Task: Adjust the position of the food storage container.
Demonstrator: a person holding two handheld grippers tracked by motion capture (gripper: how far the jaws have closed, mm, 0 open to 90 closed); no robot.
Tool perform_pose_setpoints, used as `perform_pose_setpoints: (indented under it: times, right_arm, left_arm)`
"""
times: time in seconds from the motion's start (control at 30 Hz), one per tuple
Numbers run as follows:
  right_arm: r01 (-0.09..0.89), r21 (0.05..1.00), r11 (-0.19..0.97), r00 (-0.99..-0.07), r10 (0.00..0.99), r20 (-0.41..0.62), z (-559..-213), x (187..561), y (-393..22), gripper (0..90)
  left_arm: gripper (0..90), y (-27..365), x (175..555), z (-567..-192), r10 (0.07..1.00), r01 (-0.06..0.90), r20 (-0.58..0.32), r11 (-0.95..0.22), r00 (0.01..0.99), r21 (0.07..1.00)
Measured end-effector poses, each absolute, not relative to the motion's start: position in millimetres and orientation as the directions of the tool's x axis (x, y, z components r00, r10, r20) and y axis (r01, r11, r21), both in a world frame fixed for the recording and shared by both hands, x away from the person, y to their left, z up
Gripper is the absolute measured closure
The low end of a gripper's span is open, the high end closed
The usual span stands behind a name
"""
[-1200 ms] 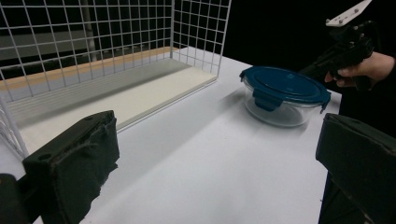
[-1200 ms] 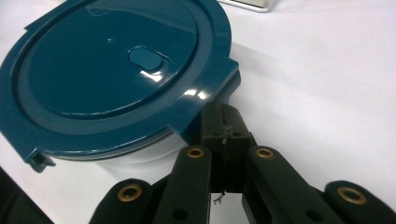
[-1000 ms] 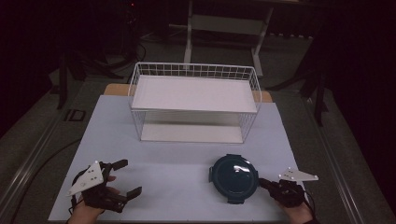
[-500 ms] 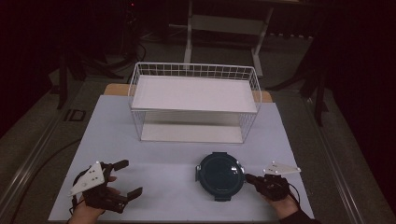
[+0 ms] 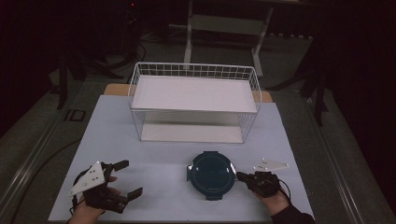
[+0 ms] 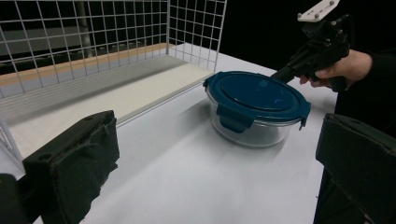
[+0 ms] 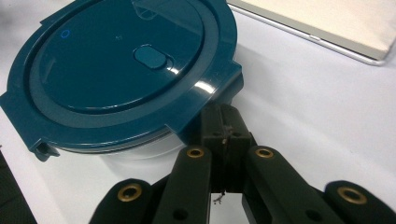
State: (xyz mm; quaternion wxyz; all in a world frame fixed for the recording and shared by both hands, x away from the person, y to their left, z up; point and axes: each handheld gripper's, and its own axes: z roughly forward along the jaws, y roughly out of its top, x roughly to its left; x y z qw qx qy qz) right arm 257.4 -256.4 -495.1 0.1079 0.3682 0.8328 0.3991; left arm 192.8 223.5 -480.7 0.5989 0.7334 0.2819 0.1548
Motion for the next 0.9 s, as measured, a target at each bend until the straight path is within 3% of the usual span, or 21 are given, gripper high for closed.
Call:
perform_pose_setpoints:
  times: [0.33, 0.5, 0.63, 0.7, 0.73, 0.8, 0.9]
  right_arm:
    - [0.501, 0.764, 0.408, -0.723, 0.682, 0.110, -493, 259, -250, 89.5]
    - [0.473, 0.783, 0.404, -0.725, 0.684, 0.085, -486, 255, -251, 83.3]
    - [0.452, 0.808, 0.379, -0.721, 0.688, 0.081, -477, 252, -256, 70.6]
    - [0.436, 0.824, 0.362, -0.724, 0.685, 0.082, -472, 249, -258, 68.9]
    - [0.428, 0.832, 0.353, -0.728, 0.680, 0.086, -469, 248, -259, 63.1]
    - [0.411, 0.848, 0.335, -0.734, 0.674, 0.089, -465, 245, -259, 64.1]
    - [0.395, 0.864, 0.313, -0.739, 0.667, 0.096, -459, 241, -259, 56.8]
  left_arm:
    - [0.0, 225, 192, -480, 0.597, 0.225, -0.105, -0.128, 0.795, 0.966]
    - [0.0, 224, 192, -481, 0.596, 0.229, -0.106, -0.134, 0.796, 0.964]
    - [0.0, 221, 192, -481, 0.594, 0.233, -0.104, -0.144, 0.797, 0.962]
    - [0.0, 220, 191, -481, 0.591, 0.236, -0.104, -0.151, 0.800, 0.960]
    - [0.0, 219, 191, -481, 0.590, 0.238, -0.106, -0.150, 0.801, 0.960]
    - [0.0, 217, 191, -480, 0.585, 0.237, -0.105, -0.153, 0.804, 0.959]
    - [0.0, 214, 191, -481, 0.581, 0.243, -0.108, -0.159, 0.807, 0.957]
